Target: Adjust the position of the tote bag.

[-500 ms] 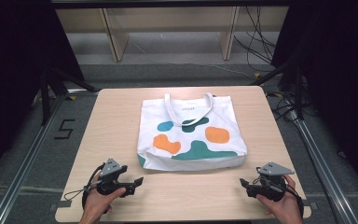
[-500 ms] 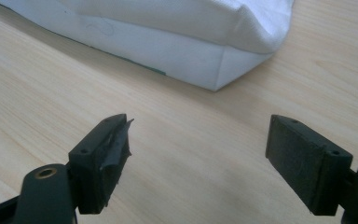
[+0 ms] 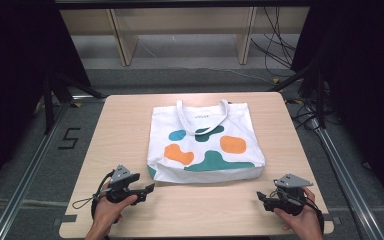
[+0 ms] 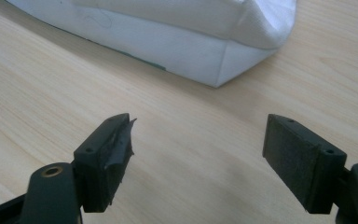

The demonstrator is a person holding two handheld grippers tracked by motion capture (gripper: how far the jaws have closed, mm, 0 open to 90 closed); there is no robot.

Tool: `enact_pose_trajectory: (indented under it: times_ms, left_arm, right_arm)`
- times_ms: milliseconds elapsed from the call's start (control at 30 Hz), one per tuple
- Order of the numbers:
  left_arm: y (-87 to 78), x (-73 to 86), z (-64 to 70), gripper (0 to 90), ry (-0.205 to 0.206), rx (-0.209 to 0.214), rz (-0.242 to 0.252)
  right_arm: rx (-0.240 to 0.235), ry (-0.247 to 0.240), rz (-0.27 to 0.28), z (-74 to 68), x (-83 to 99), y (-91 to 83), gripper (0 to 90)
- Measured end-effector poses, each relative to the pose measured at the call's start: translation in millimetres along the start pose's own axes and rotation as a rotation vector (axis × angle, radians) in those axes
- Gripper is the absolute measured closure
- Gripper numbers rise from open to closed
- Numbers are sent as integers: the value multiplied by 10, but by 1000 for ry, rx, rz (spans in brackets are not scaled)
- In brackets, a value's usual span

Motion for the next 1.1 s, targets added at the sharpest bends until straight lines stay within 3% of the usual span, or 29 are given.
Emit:
enact_pose_trajectory:
  times_ms: [233,400,433,467,533,567,600,667,700,800,833,867,933,1000,1067,1100]
  left_arm:
    - [104,-48,-52,266,-48,15,12]
    - [169,-65,-75,314,-31,34,0]
    - [177,-70,-99,315,-4,38,-52]
    - [213,-81,-91,317,-28,36,-17]
    - [204,-87,-115,335,-19,46,-40]
    - [254,-101,-118,347,-42,65,-6]
    - [254,-101,-118,360,-42,65,-6]
    - [277,-106,-114,400,-36,74,-21]
    - [300,-121,-94,435,-33,96,-29]
    - [321,-133,-87,476,-34,102,-30]
    - [329,-137,-91,510,-23,104,-51]
    - [338,-140,-89,559,-9,102,-54]
    - [355,-155,-71,688,2,94,-30]
    - [356,-157,-62,754,6,88,-27]
    - [358,-153,-59,764,20,83,-27]
    - [364,-134,-47,767,54,62,-60]
  right_arm:
    - [-14,13,1,-11,-15,9,281]
    - [-12,-12,10,4,-27,28,302]
    - [-16,25,-16,-12,-38,17,290]
    - [-14,20,-1,-2,-40,49,290]
    - [-16,29,1,0,-50,57,293]
    - [-1,23,6,11,-66,89,307]
    - [-2,32,0,5,-74,105,307]
    - [-14,48,-19,-8,-92,115,306]
    - [-2,25,0,4,-102,134,307]
    - [2,36,-18,-3,-112,137,315]
    - [-1,8,-1,9,-114,162,318]
    - [-9,60,-43,-29,-117,145,323]
    - [0,28,-2,-8,-138,193,335]
    - [-19,38,-3,-11,-161,215,350]
    - [-26,17,9,5,-168,257,397]
    - [-18,32,3,-12,-175,263,419]
Point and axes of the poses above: each handheld gripper's, and its own axes: y roughly forward along the jaws, x roughly out of its underside, z roughly to its right, the point moved 3 cm from there along y, roughly forward along the jaws, and after that the axes turned 14 degrees about x, right-handed, at the moved point
